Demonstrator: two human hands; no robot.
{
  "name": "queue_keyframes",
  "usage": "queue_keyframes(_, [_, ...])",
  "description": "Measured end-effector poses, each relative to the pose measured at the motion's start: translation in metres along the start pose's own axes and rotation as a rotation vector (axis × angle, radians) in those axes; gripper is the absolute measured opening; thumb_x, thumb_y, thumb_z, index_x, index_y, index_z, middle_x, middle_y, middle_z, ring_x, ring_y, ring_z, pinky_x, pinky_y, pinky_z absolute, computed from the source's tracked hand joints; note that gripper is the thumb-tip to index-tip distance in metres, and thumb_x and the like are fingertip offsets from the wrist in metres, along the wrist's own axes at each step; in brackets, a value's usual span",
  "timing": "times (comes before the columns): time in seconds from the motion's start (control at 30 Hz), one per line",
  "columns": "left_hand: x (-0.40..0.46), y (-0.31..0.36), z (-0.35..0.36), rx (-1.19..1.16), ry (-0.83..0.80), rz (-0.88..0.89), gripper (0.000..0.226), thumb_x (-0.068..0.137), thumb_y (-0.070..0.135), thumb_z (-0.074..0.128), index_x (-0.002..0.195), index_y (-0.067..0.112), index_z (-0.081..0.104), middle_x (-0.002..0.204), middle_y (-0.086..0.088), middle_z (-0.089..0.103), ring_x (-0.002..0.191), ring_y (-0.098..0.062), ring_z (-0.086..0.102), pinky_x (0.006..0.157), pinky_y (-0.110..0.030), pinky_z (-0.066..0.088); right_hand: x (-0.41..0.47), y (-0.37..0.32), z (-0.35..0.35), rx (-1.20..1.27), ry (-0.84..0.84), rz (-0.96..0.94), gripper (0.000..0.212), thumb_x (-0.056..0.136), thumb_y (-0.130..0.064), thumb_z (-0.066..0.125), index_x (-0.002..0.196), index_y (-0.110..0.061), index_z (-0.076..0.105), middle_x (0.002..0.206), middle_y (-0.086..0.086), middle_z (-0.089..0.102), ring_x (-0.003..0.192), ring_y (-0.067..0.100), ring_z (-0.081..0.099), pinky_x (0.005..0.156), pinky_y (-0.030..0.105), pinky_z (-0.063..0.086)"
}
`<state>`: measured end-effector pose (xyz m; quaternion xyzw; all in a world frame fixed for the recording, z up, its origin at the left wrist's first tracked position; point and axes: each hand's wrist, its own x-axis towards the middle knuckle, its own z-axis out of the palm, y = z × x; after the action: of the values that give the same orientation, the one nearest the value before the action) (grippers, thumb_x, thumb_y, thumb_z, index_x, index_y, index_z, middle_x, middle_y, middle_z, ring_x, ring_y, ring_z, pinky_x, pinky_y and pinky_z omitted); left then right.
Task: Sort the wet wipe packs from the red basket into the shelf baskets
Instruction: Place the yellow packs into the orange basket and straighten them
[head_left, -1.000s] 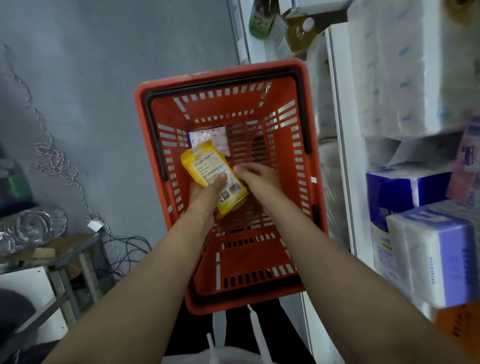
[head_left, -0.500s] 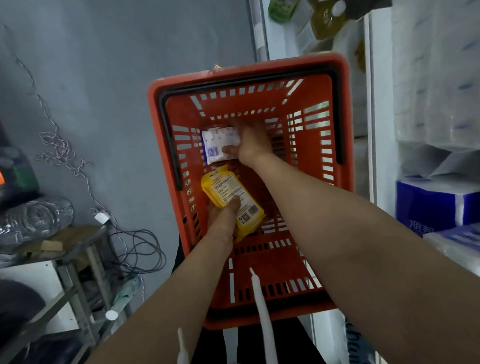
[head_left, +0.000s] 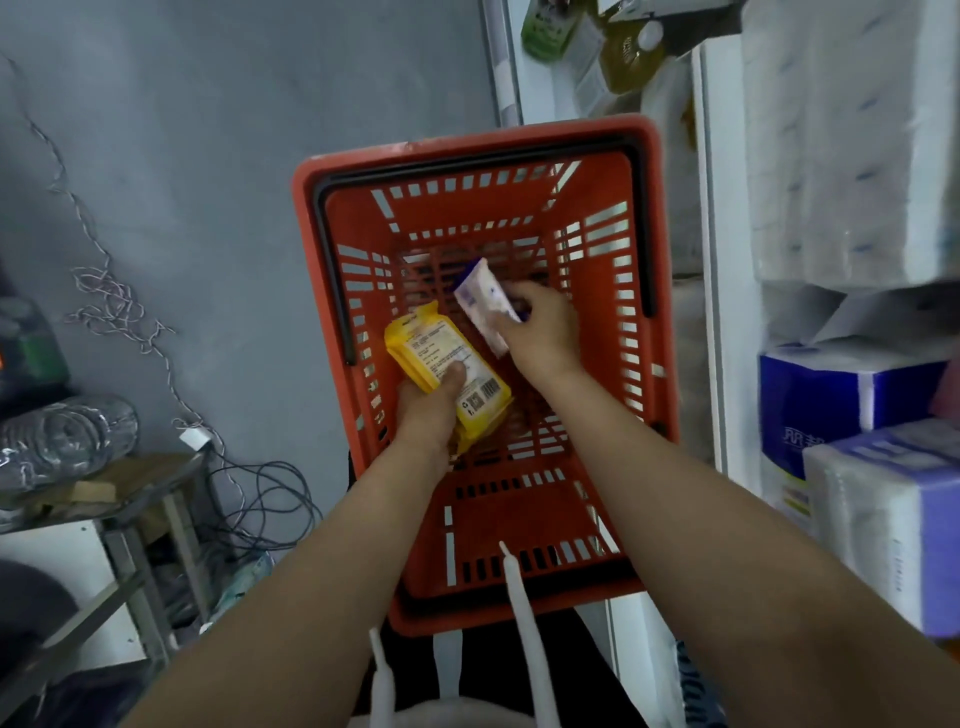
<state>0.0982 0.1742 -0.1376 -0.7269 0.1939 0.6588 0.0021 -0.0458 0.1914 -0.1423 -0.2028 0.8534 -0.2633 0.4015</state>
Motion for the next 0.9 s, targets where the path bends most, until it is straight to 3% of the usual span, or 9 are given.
queue_keyframes(0.07, [-0.007, 0.010, 0.000, 0.018, -0.013, 0.084, 0.037, 0.091, 0.031, 0.066, 0.124, 0.018, 0.056, 0.110, -0.002, 0.069, 0.088, -0.017, 0.069, 0.068, -0.032, 0.057, -0.024, 0.003, -0.010, -0.023, -0.022, -0.042, 0.024, 0.085, -0.024, 0.074, 0.108, -0.015, 0.074, 0.101, -0.003, 0.063, 0.087, 0.008, 0.057, 0.071, 0.014, 0.046])
queue_keyframes(0.2, [-0.028, 0.021, -0.001, 0.084, -0.045, 0.223, 0.050, 0.086, 0.037, 0.071, 0.127, 0.018, 0.052, 0.112, -0.003, 0.070, 0.094, -0.020, 0.070, 0.080, -0.042, 0.059, -0.058, 0.010, -0.022, 0.089, -0.058, -0.091, 0.028, 0.093, -0.033, 0.066, 0.092, -0.008, 0.077, 0.095, 0.005, 0.070, 0.088, 0.016, 0.061, 0.076, 0.035, 0.051])
queue_keyframes(0.33, [-0.058, 0.020, -0.001, 0.102, -0.104, 0.298, 0.053, 0.083, 0.035, 0.075, 0.127, 0.016, 0.052, 0.111, -0.003, 0.071, 0.094, -0.022, 0.071, 0.082, -0.047, 0.059, -0.081, 0.004, -0.046, 0.225, -0.122, -0.103, 0.017, 0.095, -0.013, 0.063, 0.107, -0.009, 0.075, 0.109, -0.008, 0.063, 0.098, 0.001, 0.058, 0.086, 0.018, 0.049])
queue_keyframes(0.43, [-0.081, 0.016, -0.001, 0.105, -0.166, 0.357, 0.046, 0.083, 0.030, 0.076, 0.124, 0.016, 0.059, 0.107, -0.004, 0.073, 0.088, -0.019, 0.073, 0.075, -0.038, 0.060, -0.098, -0.003, -0.061, 0.178, -0.127, -0.218, 0.020, 0.091, -0.009, 0.067, 0.110, -0.011, 0.074, 0.113, -0.007, 0.065, 0.103, 0.003, 0.059, 0.084, 0.013, 0.046])
queue_keyframes(0.53, [-0.106, 0.018, 0.000, 0.091, -0.187, 0.416, 0.040, 0.082, 0.027, 0.076, 0.118, 0.017, 0.062, 0.102, -0.003, 0.074, 0.079, -0.014, 0.074, 0.058, -0.024, 0.057, -0.116, -0.017, -0.077, 0.090, -0.094, -0.322, 0.024, 0.088, -0.014, 0.071, 0.112, -0.013, 0.075, 0.123, 0.002, 0.066, 0.110, 0.010, 0.059, 0.089, 0.020, 0.047])
queue_keyframes(0.67, [-0.135, 0.021, -0.006, 0.025, -0.187, 0.450, 0.046, 0.081, 0.028, 0.078, 0.121, 0.014, 0.060, 0.102, -0.007, 0.074, 0.081, -0.020, 0.074, 0.061, -0.032, 0.060, -0.147, -0.026, -0.090, 0.066, 0.021, -0.353, 0.031, 0.084, -0.017, 0.075, 0.114, -0.020, 0.071, 0.117, -0.001, 0.065, 0.108, 0.015, 0.060, 0.093, 0.034, 0.052])
queue_keyframes(0.73, [-0.147, 0.023, -0.014, -0.029, -0.223, 0.470, 0.047, 0.081, 0.029, 0.077, 0.121, 0.011, 0.060, 0.103, -0.008, 0.074, 0.086, -0.024, 0.074, 0.072, -0.040, 0.061, -0.167, -0.027, -0.095, 0.122, 0.124, -0.316, 0.037, 0.083, -0.016, 0.075, 0.119, -0.019, 0.065, 0.114, -0.001, 0.062, 0.103, 0.010, 0.059, 0.088, 0.027, 0.054])
queue_keyframes(0.83, [-0.163, 0.027, -0.028, -0.057, -0.311, 0.530, 0.045, 0.082, 0.028, 0.076, 0.121, 0.011, 0.061, 0.106, -0.010, 0.074, 0.092, -0.027, 0.073, 0.083, -0.046, 0.058, -0.200, -0.027, -0.099, 0.136, 0.272, -0.281, 0.045, 0.080, -0.015, 0.077, 0.123, -0.016, 0.063, 0.115, 0.001, 0.060, 0.098, 0.007, 0.055, 0.078, 0.003, 0.040])
queue_keyframes(0.9, [-0.174, 0.027, -0.037, -0.036, -0.382, 0.572, 0.044, 0.083, 0.026, 0.075, 0.122, 0.011, 0.061, 0.107, -0.010, 0.074, 0.093, -0.026, 0.072, 0.082, -0.044, 0.057, -0.221, -0.029, -0.098, 0.136, 0.346, -0.269, 0.043, 0.076, -0.016, 0.080, 0.117, -0.019, 0.066, 0.113, -0.001, 0.062, 0.100, 0.010, 0.057, 0.081, 0.006, 0.040])
